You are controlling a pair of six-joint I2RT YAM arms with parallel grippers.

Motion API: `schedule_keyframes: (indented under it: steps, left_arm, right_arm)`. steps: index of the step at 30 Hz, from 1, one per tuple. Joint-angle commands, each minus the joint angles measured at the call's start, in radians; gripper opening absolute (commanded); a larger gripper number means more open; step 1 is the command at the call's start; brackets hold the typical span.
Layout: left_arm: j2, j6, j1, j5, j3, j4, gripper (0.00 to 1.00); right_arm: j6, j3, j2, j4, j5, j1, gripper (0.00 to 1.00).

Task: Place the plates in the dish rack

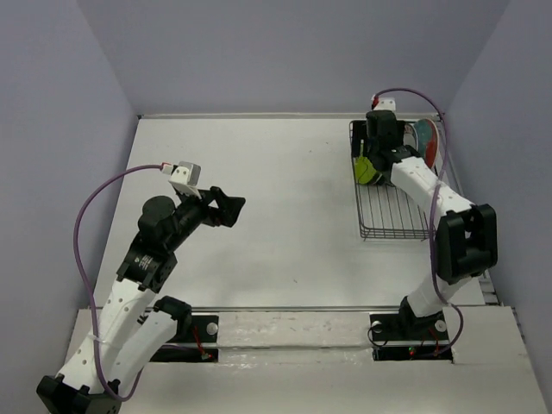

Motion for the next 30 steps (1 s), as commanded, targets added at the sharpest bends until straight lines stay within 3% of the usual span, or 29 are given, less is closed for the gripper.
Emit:
schedule_keyframes:
  steps: [1,10,17,25,30]
  left_arm:
    - [0.002,0.014,0.024,0.007,0.007,0.037,0.99]
    - [0.007,0.011,0.107,0.042,-0.001,0.057,0.99]
    - [-0.036,-0.019,0.141,0.108,-0.021,0.174,0.99]
    - [-0.141,-0.128,0.144,0.193,-0.061,0.346,0.99]
    - [-0.110,-0.165,0.142,0.222,-0.055,0.344,0.99]
  right_arm:
    - [0.107,0.003,-0.246,0.004,-0.162,-0.012,0.98]
    - [0.267,-0.292,-0.709,0.095,-0.456,-0.012,1.00]
    - [0.325,-0.407,-0.998,0.095,-0.726,-0.012,1.00]
    - [0.318,-0.503,-1.276,0.095,-0.656,-0.012,1.00]
    - [0.348,-0.554,-1.280,0.073,-0.682,-0.012,1.00]
